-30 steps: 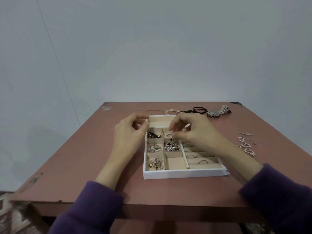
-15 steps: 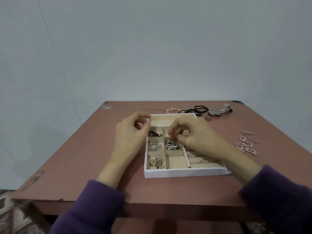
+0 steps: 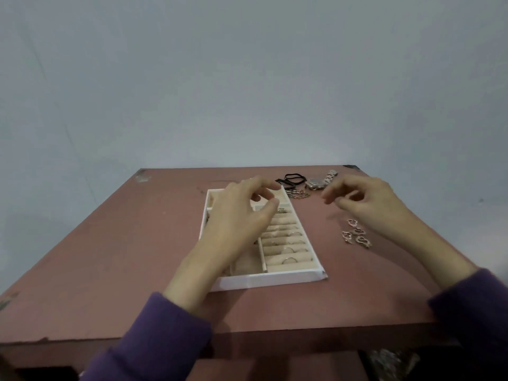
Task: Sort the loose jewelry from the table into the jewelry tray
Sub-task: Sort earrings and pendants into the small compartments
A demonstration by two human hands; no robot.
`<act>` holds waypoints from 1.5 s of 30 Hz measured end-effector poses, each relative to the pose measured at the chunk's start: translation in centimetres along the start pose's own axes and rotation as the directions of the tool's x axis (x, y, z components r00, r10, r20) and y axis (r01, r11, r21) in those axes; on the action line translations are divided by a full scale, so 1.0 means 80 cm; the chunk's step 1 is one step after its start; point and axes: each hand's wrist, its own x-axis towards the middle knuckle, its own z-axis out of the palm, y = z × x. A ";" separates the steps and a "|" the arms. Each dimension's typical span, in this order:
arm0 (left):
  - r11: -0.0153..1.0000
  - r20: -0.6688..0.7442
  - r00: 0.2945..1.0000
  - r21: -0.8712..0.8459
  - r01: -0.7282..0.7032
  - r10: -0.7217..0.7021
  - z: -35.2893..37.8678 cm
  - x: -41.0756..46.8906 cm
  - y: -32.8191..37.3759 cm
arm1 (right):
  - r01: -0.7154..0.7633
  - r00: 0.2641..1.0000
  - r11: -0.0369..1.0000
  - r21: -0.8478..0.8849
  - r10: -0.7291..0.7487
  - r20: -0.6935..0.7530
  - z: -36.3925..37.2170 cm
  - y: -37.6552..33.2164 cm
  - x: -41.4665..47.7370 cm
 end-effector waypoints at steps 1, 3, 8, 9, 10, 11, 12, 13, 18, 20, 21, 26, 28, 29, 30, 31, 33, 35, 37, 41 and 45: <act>0.999 0.044 0.999 0.015 -0.030 0.029 0.012 0.003 0.009 | -0.036 0.999 0.999 0.005 0.036 -0.027 -0.011 0.012 -0.003; 0.994 0.125 0.989 0.060 -0.091 0.083 0.035 0.011 0.022 | -0.096 0.991 0.995 -0.013 0.095 -0.091 -0.026 0.033 -0.008; 0.972 0.333 0.938 0.169 -0.161 0.097 0.079 0.029 0.044 | -0.212 0.957 0.977 -0.021 0.203 -0.206 -0.030 0.068 -0.012; 0.966 0.364 0.927 0.192 -0.175 0.095 0.085 0.032 0.048 | -0.226 0.954 0.974 -0.032 0.214 -0.211 -0.029 0.071 -0.011; 0.960 0.388 0.917 0.212 -0.184 0.091 0.090 0.035 0.050 | -0.230 0.952 0.972 -0.044 0.216 -0.217 -0.030 0.074 -0.010; 0.955 0.405 0.910 0.225 -0.191 0.086 0.095 0.037 0.052 | -0.228 0.951 0.972 -0.054 0.210 -0.225 -0.031 0.076 -0.009; 0.953 0.415 0.906 0.235 -0.191 0.080 0.100 0.039 0.054 | -0.224 0.951 0.973 -0.061 0.204 -0.234 -0.032 0.077 -0.008; 0.952 0.420 0.905 0.243 -0.187 0.071 0.104 0.041 0.054 | -0.224 0.950 0.972 -0.069 0.202 -0.238 -0.033 0.078 -0.008; 0.942 0.441 0.897 0.286 -0.175 0.033 0.121 0.046 0.053 | -0.219 0.958 0.970 -0.106 0.193 -0.211 -0.036 0.081 -0.009; 0.944 0.461 0.887 0.286 -0.161 0.012 0.124 0.048 0.053 | -0.215 0.962 0.971 -0.103 0.192 -0.195 -0.036 0.082 -0.009; 0.945 0.467 0.884 0.288 -0.157 0.005 0.125 0.049 0.052 | -0.214 0.963 0.972 -0.096 0.193 -0.189 -0.036 0.082 -0.010; 0.936 0.484 0.875 0.320 -0.143 -0.031 0.131 0.054 0.050 | -0.198 0.973 0.978 -0.066 0.188 -0.134 -0.035 0.086 -0.012; 0.935 0.492 0.869 0.330 -0.130 -0.053 0.131 0.055 0.048 | -0.195 0.977 0.980 -0.049 0.190 -0.102 -0.036 0.084 -0.014; 0.935 0.494 0.867 0.334 -0.122 -0.063 0.131 0.056 0.048 | -0.194 0.978 0.980 -0.040 0.190 -0.086 -0.037 0.082 -0.015; 0.934 0.494 0.866 0.339 -0.113 -0.075 0.131 0.057 0.047 | -0.193 0.979 0.980 -0.037 0.190 -0.070 -0.038 0.079 -0.017; 0.933 0.495 0.865 0.345 -0.105 -0.086 0.131 0.058 0.046 | -0.192 0.980 0.981 -0.040 0.190 -0.052 -0.039 0.077 -0.019; 0.929 0.502 0.858 0.359 -0.091 -0.110 0.130 0.060 0.045 | -0.189 0.982 0.980 -0.055 0.189 -0.009 -0.041 0.071 -0.022; 0.930 0.511 0.849 0.360 -0.074 -0.131 0.128 0.062 0.045 | -0.186 0.980 0.976 -0.111 0.192 0.048 -0.044 0.065 -0.025; 0.939 0.520 0.841 0.340 -0.047 -0.147 0.127 0.063 0.045 | -0.192 0.968 0.961 -0.198 0.218 0.122 -0.048 0.059 -0.027; 0.948 0.532 0.827 0.320 0.004 -0.183 0.127 0.064 0.047 | -0.206 0.937 0.928 -0.312 0.279 0.211 -0.050 0.051 -0.029; 0.938 0.521 0.823 0.345 0.038 -0.225 0.130 0.067 0.045 | -0.186 0.928 0.901 -0.393 0.293 0.232 -0.048 0.047 -0.026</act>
